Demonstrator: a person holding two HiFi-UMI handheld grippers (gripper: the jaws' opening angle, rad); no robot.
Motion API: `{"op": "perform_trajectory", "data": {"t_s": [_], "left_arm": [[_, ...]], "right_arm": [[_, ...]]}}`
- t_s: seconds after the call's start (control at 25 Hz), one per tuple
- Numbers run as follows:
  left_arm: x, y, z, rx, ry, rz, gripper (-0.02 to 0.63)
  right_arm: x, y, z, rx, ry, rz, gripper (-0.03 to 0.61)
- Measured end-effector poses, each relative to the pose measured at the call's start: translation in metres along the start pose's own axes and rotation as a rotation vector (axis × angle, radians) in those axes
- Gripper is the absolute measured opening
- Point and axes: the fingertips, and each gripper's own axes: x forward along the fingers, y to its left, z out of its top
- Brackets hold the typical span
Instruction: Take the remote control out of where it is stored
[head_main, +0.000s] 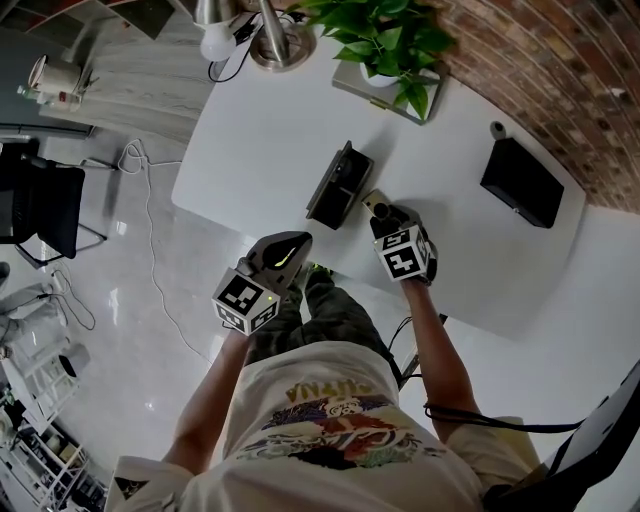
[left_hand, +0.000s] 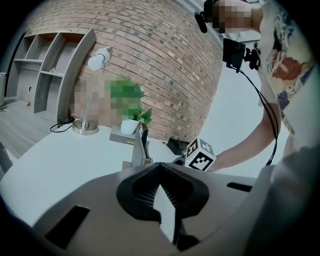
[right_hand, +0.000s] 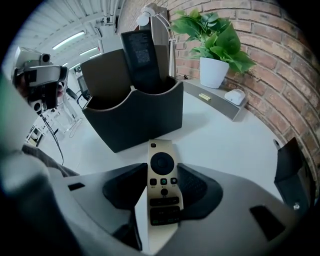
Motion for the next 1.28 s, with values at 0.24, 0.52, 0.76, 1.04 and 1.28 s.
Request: {"op": "perform_trajectory", "data": {"t_s": [0.24, 0.52, 0.76, 1.04, 1.28], "left_arm": [[0.0, 0.0, 0.002, -0.004, -0.001, 0.0, 0.003], [0.002, -0.002, 0.008, 0.0, -0.011, -0.003, 0.003], [0.0, -0.007, 0.017, 0.017, -0.023, -0.008, 0.003], [-0.004, -0.014, 0.03, 0.056, -0.041, -0.018, 0.003], [-0.006, -0.023, 0.049, 0.1, -0.065, -0.041, 0.003]], "right_arm": [[0.003, 0.001, -0.001, -0.001, -0.002, 0.001, 0.193], [0.004, 0.001, 0.0, -0.003, -0.022, -0.021, 0.195], [0.002, 0.001, 0.003, 0.062, -0.075, 0.014, 0.195], [-0.018, 0.004, 0.014, 0.086, -0.146, 0.012, 0.195], [-0.052, 0.013, 0.037, 0.062, -0.239, 0.001, 0.195]]}}
